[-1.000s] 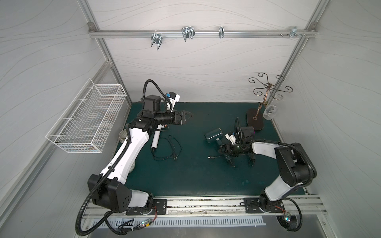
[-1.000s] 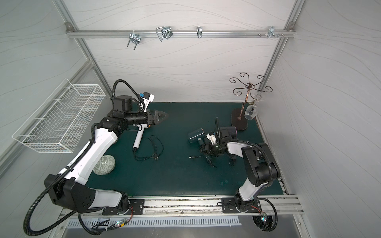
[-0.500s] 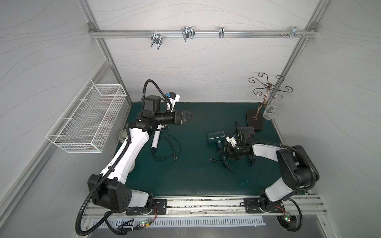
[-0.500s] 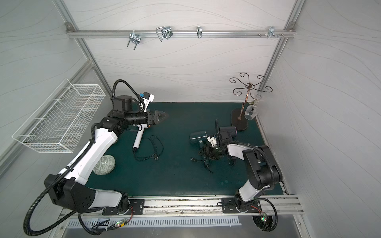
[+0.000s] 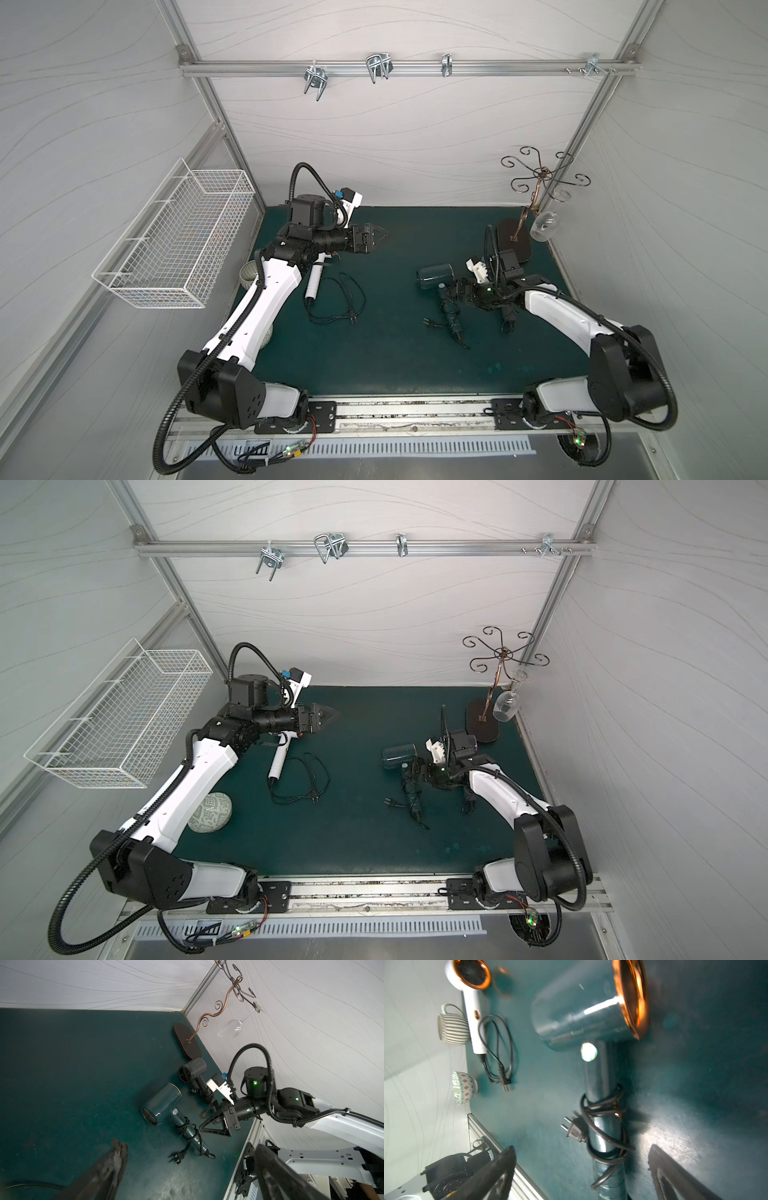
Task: Wrap the cord around the hair dryer
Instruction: Place the hair dryer at the center of the board.
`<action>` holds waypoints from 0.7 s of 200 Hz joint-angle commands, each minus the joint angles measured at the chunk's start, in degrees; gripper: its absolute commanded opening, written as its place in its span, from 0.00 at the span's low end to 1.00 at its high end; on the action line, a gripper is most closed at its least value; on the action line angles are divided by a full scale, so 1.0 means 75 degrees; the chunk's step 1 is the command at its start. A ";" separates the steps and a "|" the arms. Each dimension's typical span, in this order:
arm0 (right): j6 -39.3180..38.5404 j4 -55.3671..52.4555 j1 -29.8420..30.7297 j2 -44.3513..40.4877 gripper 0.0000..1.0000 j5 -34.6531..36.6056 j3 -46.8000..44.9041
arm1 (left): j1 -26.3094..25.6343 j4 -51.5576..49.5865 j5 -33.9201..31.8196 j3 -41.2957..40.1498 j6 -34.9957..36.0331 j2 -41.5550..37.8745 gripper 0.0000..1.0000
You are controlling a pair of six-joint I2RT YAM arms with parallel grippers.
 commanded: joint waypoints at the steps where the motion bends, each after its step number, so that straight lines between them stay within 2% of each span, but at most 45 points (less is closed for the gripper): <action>1: -0.0165 -0.0289 0.0117 -0.0318 0.99 -0.0021 0.0387 | 0.0021 0.0222 -0.0253 0.0068 0.0061 -0.0163 0.98; 32: 0.0001 -0.0361 0.0099 -0.0026 0.99 -0.0511 0.0935 | 0.0045 -0.0068 -0.0625 0.0067 0.0097 -0.0116 0.98; 58: -0.0703 -0.0850 0.0267 0.0391 0.99 -0.0993 0.1601 | 0.0068 -0.0450 -0.1158 0.0055 0.0141 -0.0060 0.98; 91: -0.1151 -0.0684 0.0428 0.0466 0.99 -0.1781 0.2057 | 0.0261 -0.1150 -0.1972 0.0001 0.0113 0.0119 0.98; 140: -0.1567 -0.1280 0.0440 0.0810 0.99 -0.1685 0.2730 | 0.0877 -0.2173 -0.3014 -0.0134 -0.0144 0.0822 0.94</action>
